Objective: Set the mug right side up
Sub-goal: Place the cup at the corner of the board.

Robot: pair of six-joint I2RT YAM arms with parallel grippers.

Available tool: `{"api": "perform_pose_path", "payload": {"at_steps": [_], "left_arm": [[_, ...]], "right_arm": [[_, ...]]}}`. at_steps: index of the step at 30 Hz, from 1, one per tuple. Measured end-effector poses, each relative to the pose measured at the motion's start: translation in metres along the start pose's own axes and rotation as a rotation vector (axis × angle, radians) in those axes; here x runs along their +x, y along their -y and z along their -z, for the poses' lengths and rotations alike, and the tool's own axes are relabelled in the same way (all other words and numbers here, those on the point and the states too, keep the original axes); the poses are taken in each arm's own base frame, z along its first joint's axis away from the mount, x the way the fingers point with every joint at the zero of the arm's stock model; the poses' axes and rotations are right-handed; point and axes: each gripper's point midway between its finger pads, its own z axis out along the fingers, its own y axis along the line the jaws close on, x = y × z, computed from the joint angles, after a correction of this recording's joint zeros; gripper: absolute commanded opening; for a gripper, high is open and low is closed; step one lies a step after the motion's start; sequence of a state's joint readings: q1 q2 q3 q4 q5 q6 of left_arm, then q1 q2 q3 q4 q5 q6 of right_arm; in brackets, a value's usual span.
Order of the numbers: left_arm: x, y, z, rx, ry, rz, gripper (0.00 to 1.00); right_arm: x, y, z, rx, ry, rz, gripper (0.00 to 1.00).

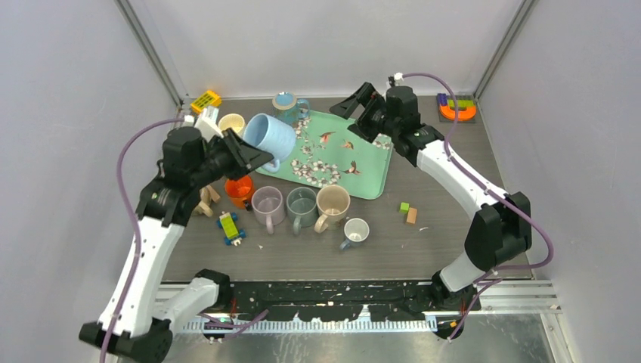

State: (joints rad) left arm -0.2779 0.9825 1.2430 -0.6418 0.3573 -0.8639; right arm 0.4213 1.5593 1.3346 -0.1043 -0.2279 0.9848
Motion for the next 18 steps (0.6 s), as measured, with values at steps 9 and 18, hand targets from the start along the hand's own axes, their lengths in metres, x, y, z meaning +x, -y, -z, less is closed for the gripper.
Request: {"api": "perform_pose_path", "payload": {"at_steps": [9,18], "left_arm": [[0.045,0.001,0.083,0.012,-0.023,-0.039,0.00],[0.106,-0.030,0.124,-0.037,-0.145,-0.009,0.00]], "right_arm": [[-0.005,-0.004,-0.002,0.019,-0.014,0.051,1.00],[-0.008,0.005,-0.001,0.062,-0.013,0.077,1.00]]}}
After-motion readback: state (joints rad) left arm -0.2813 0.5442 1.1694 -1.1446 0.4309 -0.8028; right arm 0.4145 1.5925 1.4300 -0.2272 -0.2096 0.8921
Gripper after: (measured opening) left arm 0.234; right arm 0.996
